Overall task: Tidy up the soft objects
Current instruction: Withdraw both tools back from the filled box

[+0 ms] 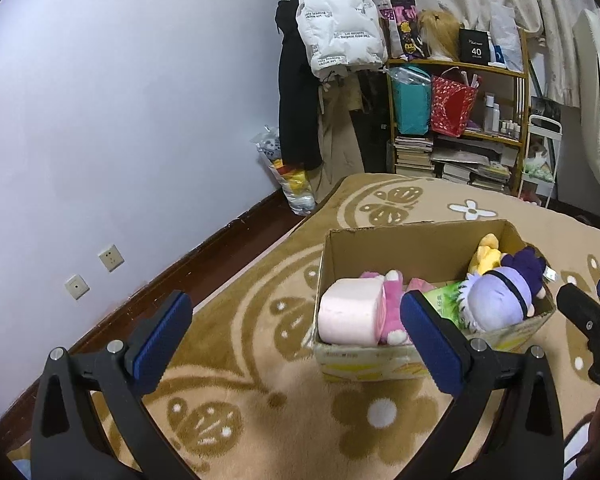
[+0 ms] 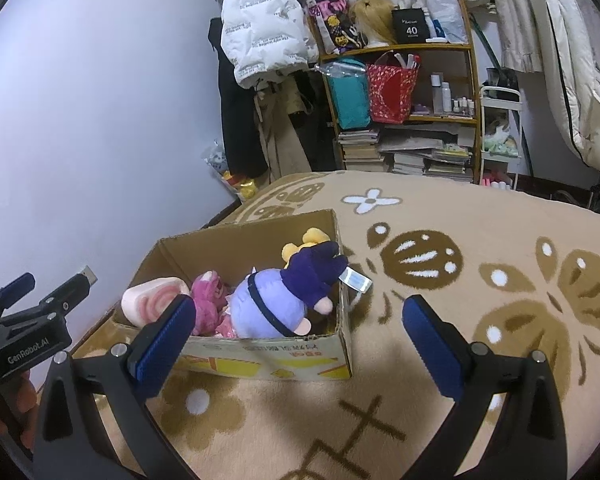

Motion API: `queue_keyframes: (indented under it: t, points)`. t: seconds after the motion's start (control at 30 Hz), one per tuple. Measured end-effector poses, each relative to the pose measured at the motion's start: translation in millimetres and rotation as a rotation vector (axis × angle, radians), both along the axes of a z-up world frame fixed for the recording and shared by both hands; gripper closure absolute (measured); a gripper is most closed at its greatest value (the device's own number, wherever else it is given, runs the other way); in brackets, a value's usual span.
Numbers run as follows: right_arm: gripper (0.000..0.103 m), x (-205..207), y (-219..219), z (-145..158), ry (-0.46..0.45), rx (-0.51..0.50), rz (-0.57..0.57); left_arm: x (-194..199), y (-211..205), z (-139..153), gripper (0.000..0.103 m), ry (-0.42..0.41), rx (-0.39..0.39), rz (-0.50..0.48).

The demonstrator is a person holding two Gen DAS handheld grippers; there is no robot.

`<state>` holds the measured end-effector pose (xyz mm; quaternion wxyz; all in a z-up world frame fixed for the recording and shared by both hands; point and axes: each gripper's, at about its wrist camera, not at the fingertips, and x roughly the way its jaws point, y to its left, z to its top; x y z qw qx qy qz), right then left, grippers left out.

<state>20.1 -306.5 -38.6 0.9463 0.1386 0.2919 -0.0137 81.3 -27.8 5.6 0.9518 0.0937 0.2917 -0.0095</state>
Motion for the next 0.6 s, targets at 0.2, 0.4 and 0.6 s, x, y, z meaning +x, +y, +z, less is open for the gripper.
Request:
queue_keyframes:
  t: [0.2, 0.4, 0.6]
  points:
    - [0.000, -21, 3, 9, -0.057, -0.001, -0.014, -12, 5, 3, 0.000, -0.003, -0.009, -0.025]
    - [0.000, -38, 4, 14, -0.077, 0.004, -0.014, -24, 6, 4, 0.000, 0.002, -0.005, -0.037]
    - [0.000, -50, 9, 16, -0.077, -0.004, -0.002, -45, 9, 13, 0.000, -0.020, 0.011, -0.044]
